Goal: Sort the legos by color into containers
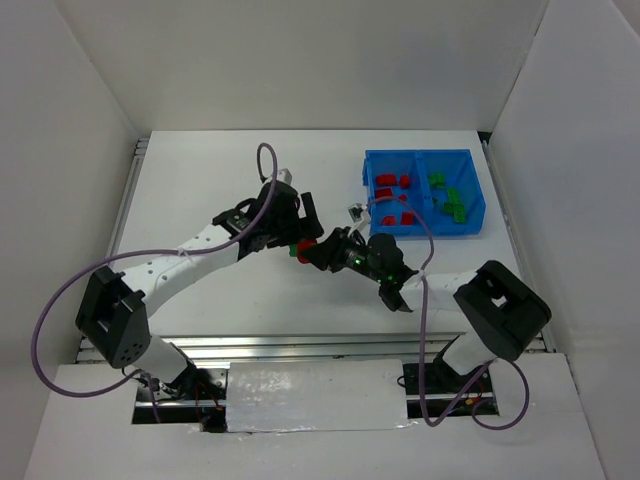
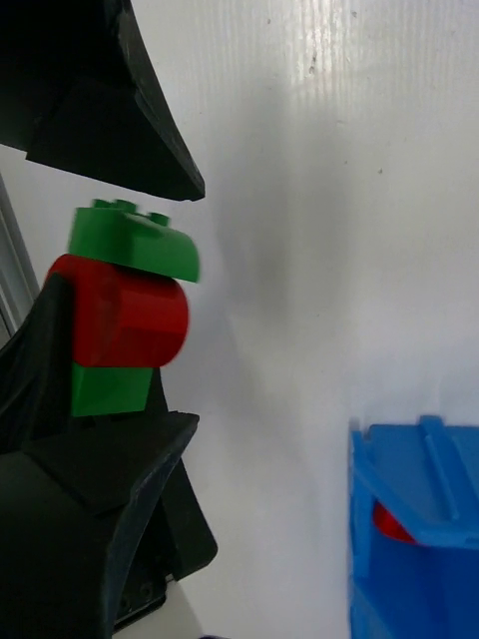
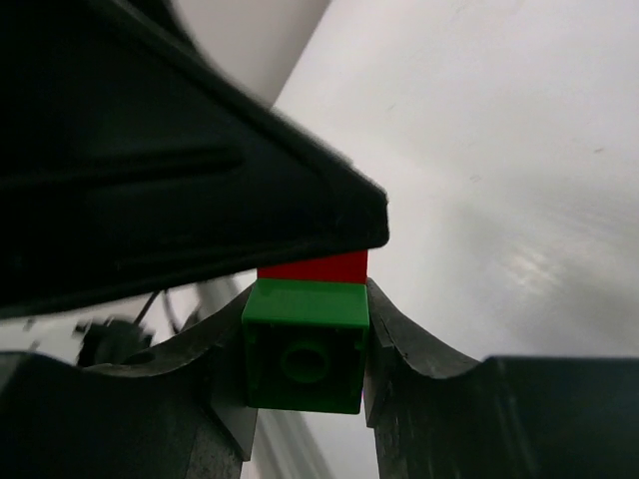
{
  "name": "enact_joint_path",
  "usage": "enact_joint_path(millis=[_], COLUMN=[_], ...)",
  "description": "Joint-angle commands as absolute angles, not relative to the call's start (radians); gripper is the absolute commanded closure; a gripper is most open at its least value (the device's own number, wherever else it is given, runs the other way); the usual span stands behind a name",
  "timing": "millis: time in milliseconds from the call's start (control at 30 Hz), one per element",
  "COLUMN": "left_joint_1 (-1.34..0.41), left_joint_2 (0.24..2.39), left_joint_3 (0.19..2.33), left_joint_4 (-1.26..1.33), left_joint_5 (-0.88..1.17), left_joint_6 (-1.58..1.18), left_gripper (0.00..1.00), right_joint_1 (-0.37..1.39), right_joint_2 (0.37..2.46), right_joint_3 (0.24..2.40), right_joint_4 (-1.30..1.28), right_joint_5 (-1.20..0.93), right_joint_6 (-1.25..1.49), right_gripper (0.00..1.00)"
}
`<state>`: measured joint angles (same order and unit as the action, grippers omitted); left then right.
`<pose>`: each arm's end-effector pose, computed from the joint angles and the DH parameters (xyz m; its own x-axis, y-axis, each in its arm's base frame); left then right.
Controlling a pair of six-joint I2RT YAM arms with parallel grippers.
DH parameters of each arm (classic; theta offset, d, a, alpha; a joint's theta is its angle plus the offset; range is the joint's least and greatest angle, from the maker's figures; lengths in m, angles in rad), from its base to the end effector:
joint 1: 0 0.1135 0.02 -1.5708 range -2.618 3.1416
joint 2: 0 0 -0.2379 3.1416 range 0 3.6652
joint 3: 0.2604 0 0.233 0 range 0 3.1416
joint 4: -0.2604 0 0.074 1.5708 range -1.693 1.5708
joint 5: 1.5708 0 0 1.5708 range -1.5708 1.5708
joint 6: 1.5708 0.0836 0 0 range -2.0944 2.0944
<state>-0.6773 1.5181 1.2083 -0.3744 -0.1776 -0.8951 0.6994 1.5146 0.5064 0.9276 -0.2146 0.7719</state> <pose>0.2908 -0.2149 0.2408 -0.7061 -0.4177 -0.5718 -0.0652 0.8424 -0.5348 0.2431 0.2278 0.1800 -0.5962 0.3891 -0.7023 -0.5241 0.4740 0.7075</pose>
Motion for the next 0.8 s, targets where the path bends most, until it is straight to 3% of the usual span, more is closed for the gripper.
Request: enact_joint_path(millis=[0,100,233,467,567,767], left_joint_1=[-0.686,-0.687,-0.687,-0.689,-0.689,-0.689], left_joint_2=[1.428,1.337,1.186,0.961,0.924,0.907], left_joint_3=[1.226,1.204,1.093,0.913,0.873,0.862], left_joint_4=[-0.353,-0.324,-0.232,-0.010,0.084,0.132], left_joint_5=[-0.108,-0.013,0.284,0.637,0.751,0.772], left_joint_6=[-0.798,-0.695,-0.563,-0.529,-0.573,-0.617], left_gripper=[0.00,0.00,0.00,0.01,0.03,0.09], right_joint_1=[0.658,0.615,0.580,0.578,0.578,0.600], right_joint_2=[1.421,1.329,1.168,0.910,0.861,0.841], right_joint_3=[0.463,0.457,0.459,0.523,0.538,0.534], right_joint_4=[1.074,0.987,0.829,0.570,0.535,0.606], right_joint_5=[-0.439,-0.563,-0.763,-0.874,-0.859,-0.882], right_joint_6=[0.761,0.801,0.775,0.773,0.782,0.845], right_gripper=[1.00,1.00,0.99,0.99,0.99,0.99])
